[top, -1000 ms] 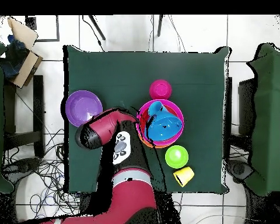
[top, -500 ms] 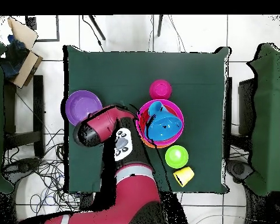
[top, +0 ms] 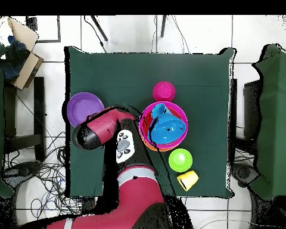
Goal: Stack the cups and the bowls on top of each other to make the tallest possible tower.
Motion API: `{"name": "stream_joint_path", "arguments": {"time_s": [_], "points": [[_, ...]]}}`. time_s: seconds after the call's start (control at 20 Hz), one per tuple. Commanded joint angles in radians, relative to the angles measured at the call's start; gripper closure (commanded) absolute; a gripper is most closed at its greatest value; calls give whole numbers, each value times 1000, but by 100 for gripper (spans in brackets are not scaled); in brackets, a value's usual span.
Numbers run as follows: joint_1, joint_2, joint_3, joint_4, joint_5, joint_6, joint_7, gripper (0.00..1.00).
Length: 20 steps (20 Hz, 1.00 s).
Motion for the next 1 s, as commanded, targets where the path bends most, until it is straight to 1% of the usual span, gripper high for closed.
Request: {"name": "stream_joint_path", "arguments": {"time_s": [0.05,0.4,0.5,0.55,0.65,0.8,0.85,1.0], "points": [[-10,76,110,-72,-98,64,-199,0],[-18,98,145,-93,-87,89,-221,0],[-32,128,177,-114,-88,94,-252,0],[-53,161,215,-136,-92,98,-295,0],[-69,205,246,-173,-107,95,-332,0],[-56,237,236,-211,-136,72,-312,0],[-42,247,223,-227,-148,62,-293,0],[-23,255,203,-245,-167,51,-249,0]]}}
